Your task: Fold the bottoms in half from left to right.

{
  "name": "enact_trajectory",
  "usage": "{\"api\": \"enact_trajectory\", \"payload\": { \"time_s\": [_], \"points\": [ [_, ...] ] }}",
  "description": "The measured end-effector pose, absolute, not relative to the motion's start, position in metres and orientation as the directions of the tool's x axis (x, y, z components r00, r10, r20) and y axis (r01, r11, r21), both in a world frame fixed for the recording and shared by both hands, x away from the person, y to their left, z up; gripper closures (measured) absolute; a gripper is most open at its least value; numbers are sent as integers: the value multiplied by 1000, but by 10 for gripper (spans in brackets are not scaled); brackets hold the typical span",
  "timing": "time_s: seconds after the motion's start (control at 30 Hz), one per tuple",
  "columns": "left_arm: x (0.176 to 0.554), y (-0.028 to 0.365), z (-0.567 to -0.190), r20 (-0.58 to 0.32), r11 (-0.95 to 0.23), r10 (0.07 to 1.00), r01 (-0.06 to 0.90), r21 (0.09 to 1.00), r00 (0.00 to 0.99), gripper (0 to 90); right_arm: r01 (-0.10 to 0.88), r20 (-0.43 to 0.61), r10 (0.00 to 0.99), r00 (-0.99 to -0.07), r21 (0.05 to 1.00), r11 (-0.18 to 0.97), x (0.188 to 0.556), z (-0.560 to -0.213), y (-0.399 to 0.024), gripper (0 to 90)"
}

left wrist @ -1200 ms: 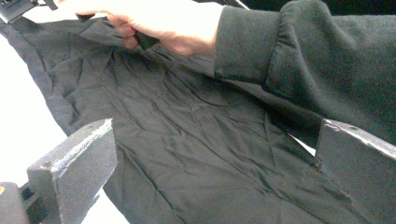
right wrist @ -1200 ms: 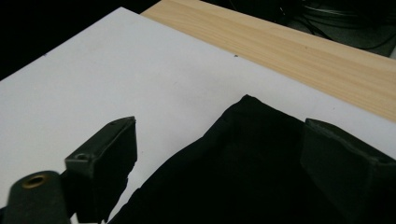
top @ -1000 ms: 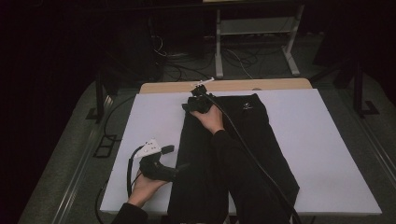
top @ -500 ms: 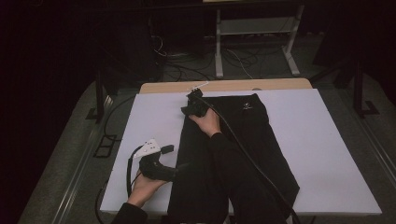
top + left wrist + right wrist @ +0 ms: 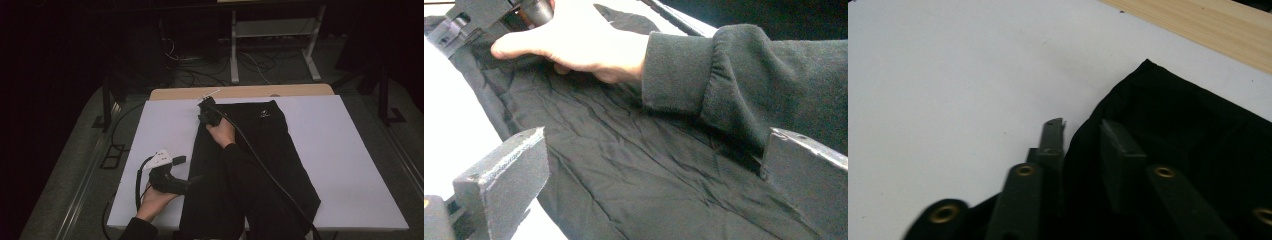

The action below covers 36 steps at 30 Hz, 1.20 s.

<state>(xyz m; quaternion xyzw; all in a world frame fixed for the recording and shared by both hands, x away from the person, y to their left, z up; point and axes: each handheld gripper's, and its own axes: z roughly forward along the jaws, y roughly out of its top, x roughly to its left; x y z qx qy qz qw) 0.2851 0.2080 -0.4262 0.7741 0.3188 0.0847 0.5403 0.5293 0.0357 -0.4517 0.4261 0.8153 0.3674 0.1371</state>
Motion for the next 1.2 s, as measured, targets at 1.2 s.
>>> {"api": "enact_trajectory", "payload": {
  "time_s": [1.2],
  "points": [
    [242,211,-428,-189,-399,604,499,769,774,0,639,186,794,-579,709,299,512,-446,21,862]
  ]
}}
